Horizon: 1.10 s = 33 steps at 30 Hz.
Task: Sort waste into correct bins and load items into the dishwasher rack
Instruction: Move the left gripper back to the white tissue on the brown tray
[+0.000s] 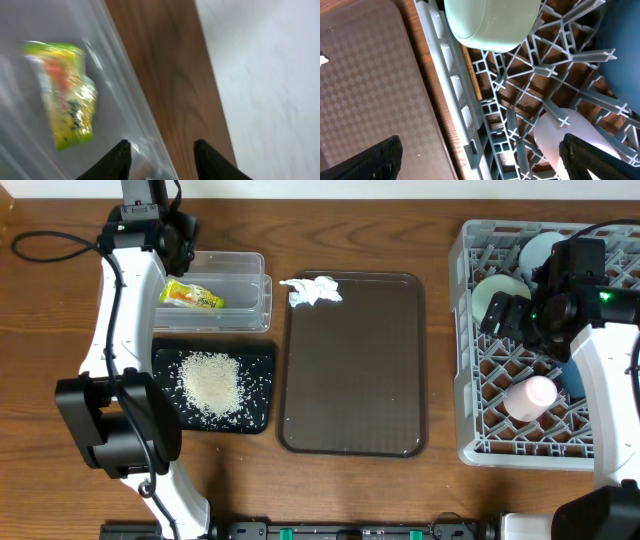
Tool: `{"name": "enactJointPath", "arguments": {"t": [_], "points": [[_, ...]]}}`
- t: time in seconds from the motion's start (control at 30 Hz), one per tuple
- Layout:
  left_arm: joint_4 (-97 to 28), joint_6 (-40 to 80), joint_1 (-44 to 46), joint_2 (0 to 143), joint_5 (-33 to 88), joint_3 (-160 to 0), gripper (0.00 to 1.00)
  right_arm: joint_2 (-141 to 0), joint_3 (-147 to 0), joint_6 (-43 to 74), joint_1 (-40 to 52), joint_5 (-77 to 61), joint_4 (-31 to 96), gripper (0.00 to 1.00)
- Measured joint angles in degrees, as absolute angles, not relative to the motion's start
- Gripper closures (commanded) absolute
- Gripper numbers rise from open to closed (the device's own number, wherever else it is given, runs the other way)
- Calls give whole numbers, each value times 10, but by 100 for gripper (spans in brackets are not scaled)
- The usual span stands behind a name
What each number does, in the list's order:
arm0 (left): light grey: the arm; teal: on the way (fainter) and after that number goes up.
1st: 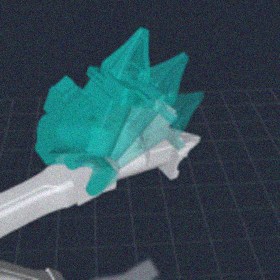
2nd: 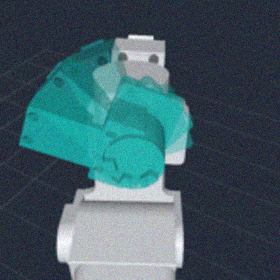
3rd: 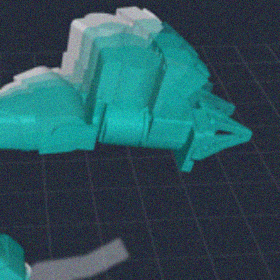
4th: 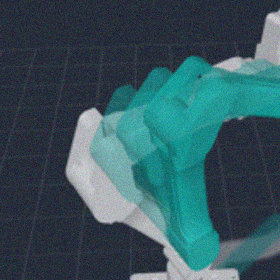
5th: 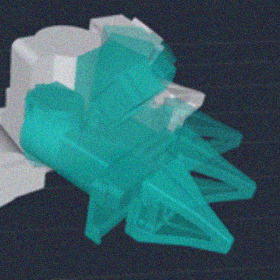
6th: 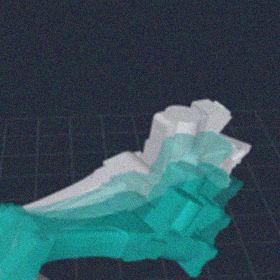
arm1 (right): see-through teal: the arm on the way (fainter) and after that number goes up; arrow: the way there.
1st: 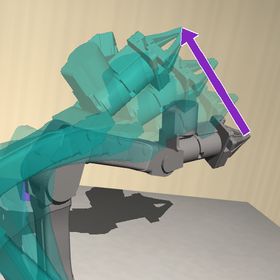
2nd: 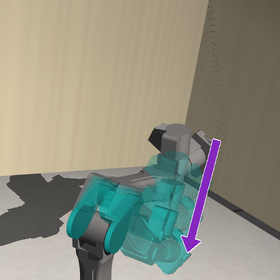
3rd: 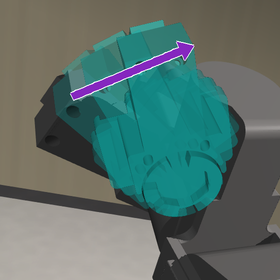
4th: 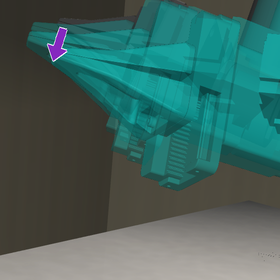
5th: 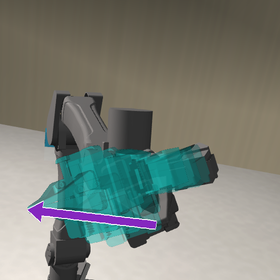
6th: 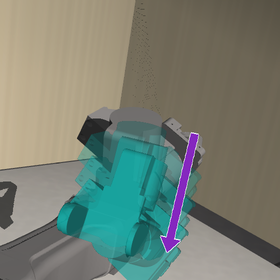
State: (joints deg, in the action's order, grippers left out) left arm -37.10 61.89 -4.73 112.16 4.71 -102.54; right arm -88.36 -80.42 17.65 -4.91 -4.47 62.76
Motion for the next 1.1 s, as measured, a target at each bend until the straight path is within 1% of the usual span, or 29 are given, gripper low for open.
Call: {"name": "enactJointPath", "arguments": {"t": [0.1,0.2,0.27,0.33,0.37,0.43,0.47,0.57,0.7,0.8,0.93,1.1], "points": [[-331,553,-46,1122,136,-1025,57,-884,-804,176,-49,-45,628,1],[-285,460,-37,1122,244,-1025,56,-884,-804,176,-49,-45,628,1],[-277,397,-21,1122,300,-1025,50,-884,-804,176,-49,-45,627,1],[-276,327,7,1122,336,-1025,36,-884,-804,176,-49,-45,627,1],[-277,296,21,1122,347,-1025,33,-884,-804,176,-49,-45,628,1],[-282,230,61,1122,354,-1025,31,-884,-804,176,-49,-45,628,1],[-289,200,85,1122,341,-1025,29,-884,-804,176,-49,-45,628,1],[-305,142,145,1122,278,-1025,28,-884,-804,176,-49,-45,627,1],[-309,80,231,1122,147,-1025,27,-884,-804,177,-49,-45,628,1],[-296,42,269,1123,51,-1025,27,-884,-804,176,-49,-45,627,1],[-274,-3,287,1139,-51,-1026,27,-884,-804,176,-49,-45,627,1],[-282,-57,275,1197,-106,-1025,27,-884,-804,176,-49,-45,627,1]]}}
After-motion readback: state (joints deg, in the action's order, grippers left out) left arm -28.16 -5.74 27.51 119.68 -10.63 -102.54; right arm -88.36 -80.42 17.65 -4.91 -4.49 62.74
